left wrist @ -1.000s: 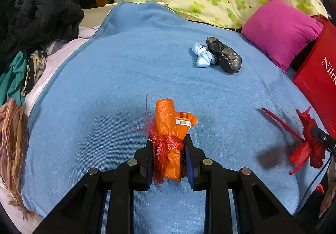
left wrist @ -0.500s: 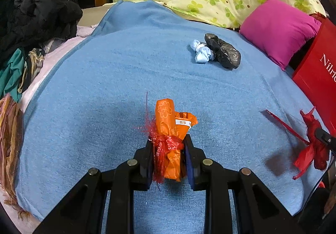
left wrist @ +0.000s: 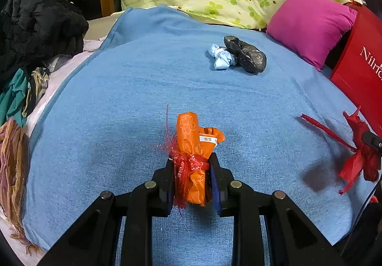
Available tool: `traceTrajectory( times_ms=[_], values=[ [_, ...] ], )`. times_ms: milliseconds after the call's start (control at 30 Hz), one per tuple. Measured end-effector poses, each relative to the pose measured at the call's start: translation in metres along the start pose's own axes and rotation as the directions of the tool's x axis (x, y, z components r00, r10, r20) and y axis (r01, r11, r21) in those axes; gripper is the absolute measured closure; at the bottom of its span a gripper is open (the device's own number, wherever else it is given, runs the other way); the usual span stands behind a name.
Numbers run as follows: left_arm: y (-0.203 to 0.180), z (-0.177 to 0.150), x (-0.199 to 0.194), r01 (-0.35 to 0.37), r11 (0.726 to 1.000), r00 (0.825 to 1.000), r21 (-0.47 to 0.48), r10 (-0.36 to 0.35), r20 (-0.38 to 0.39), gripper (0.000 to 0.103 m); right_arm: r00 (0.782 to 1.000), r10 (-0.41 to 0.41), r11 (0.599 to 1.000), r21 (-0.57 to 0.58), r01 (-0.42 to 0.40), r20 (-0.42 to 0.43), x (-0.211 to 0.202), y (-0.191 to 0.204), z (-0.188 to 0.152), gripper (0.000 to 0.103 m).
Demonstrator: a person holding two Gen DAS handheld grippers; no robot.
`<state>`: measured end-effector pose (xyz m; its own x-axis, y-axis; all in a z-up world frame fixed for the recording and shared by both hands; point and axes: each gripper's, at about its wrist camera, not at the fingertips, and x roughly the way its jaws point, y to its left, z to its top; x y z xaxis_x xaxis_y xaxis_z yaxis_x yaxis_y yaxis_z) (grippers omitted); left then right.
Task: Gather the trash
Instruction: 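Carry the orange wrapper and red ribbon over the red basket with both grippers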
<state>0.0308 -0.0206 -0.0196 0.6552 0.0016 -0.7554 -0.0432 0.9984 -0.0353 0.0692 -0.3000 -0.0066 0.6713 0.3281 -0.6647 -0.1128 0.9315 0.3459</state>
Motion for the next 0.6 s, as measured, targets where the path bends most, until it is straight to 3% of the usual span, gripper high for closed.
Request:
traceTrajectory(
  times_ms=[600],
  values=[
    [-0.0032, -0.0021, -0.0051, -0.032, 0.999, 0.999, 0.012, 0.032, 0.024, 0.076, 1.0, 0.01, 1.0, 0.007, -0.01, 0.013, -0.0053, -0.0023, 0.0003, 0.069]
  ],
)
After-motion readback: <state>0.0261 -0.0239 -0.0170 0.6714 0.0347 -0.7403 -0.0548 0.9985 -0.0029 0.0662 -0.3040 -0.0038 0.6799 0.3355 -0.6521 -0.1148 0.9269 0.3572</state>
